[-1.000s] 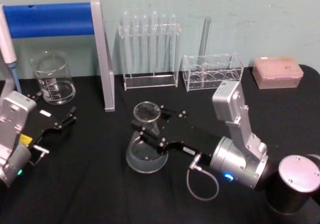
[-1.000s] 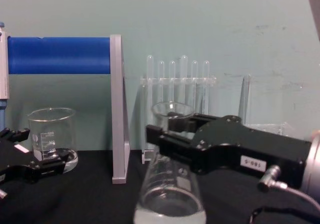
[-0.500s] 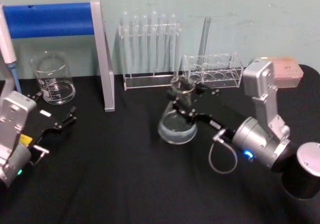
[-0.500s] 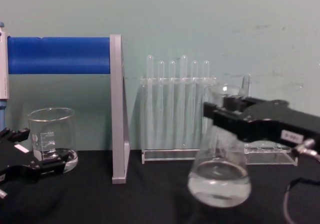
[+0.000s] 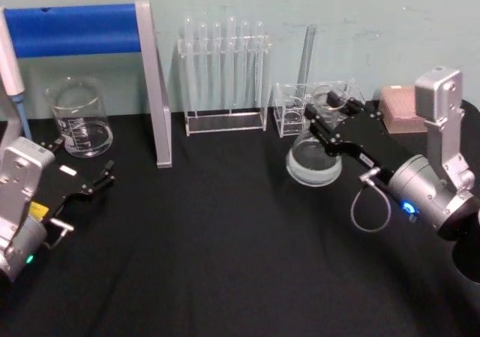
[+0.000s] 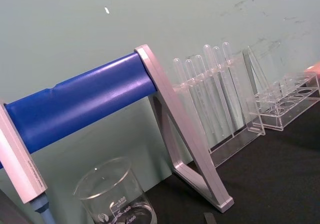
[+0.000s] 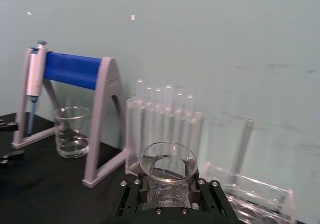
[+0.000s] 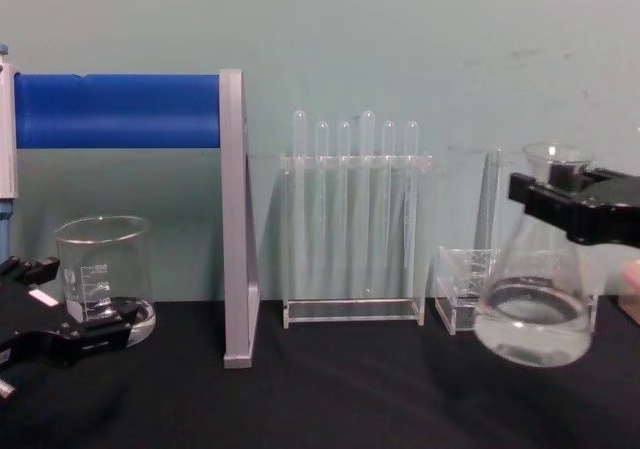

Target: Grasp the erlenmeyer flask with one hand, shake it three times, then place it back.

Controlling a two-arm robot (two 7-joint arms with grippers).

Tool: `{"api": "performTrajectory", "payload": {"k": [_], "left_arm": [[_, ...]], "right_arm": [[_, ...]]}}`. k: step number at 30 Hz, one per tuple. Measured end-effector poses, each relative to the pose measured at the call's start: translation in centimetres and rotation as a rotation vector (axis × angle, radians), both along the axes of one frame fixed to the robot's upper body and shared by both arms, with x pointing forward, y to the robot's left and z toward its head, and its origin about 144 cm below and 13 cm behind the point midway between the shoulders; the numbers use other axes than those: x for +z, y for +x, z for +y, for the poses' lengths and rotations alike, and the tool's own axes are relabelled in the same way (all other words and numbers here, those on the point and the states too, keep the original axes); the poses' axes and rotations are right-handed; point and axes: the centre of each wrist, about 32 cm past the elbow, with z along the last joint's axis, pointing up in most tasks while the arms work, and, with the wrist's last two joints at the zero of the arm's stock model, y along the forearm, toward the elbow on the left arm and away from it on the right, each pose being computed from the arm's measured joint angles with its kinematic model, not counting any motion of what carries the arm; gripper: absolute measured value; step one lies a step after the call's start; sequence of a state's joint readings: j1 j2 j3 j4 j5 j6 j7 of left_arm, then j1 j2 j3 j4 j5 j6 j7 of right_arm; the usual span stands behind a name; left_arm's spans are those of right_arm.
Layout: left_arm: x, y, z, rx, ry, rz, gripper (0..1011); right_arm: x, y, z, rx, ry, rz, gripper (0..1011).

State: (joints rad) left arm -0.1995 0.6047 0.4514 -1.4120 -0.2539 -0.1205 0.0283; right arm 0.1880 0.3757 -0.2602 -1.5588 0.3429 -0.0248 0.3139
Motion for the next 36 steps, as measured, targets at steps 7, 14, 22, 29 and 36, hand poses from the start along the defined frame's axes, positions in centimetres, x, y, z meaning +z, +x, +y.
{"api": "performTrajectory", "payload": {"k": [7,14,22,29,36], "left_arm": [[0.0,0.0,0.0,0.000,0.000,0.000,1001],[0.0,0.0,0.0,0.000,0.000,0.000,1001],[0.0,0.0,0.0,0.000,0.000,0.000,1001],[0.0,0.0,0.0,0.000,0.000,0.000,1001],[0.0,0.0,0.0,0.000,0.000,0.000,1001]], "right_arm": [[0.0,0.2,-1.0,-0.044,0.002,-0.001,453],[0.0,0.1,-0.8,-0.039,0.005,0.003,453],[0.1,-0.3,0.8,0.050,0.005,0.005,453],[0.0,-0.9,2.8,0.169,-0.007,0.009,453],[-0.1,-1.7,4.5,0.286,-0.019,0.015,453]]}}
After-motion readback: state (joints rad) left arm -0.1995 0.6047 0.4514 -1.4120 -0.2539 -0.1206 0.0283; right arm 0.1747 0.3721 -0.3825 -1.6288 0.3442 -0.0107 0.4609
